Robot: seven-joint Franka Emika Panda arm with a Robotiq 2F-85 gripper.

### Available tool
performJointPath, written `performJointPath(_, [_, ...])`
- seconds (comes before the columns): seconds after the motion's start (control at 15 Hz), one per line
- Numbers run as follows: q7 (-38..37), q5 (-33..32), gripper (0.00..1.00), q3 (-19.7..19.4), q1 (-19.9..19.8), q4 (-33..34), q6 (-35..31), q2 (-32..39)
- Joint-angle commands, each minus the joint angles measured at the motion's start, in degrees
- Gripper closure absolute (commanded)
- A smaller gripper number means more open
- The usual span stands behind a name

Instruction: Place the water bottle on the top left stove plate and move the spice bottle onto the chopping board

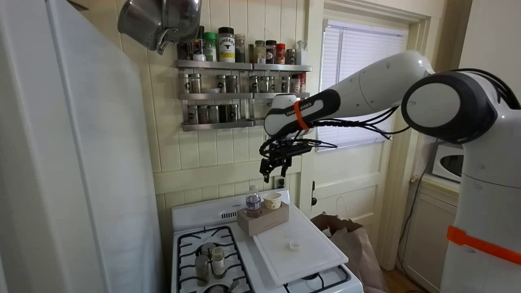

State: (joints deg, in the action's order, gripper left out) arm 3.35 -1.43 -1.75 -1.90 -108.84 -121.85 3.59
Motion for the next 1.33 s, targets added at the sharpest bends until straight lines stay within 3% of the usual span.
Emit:
performJointPath(0.0, [1.66, 1.17, 0.0, 1.36, 1.03, 5.18, -1.52, 5.4])
performJointPath(0.67, [-0.19, -1.18, 0.0, 3.05, 3.32, 16.74, -0.18, 16.5])
performJointPath(1.27, [-2.2, -0.9, 0.11, 2.91, 3.6, 15.88, 0.24, 15.94])
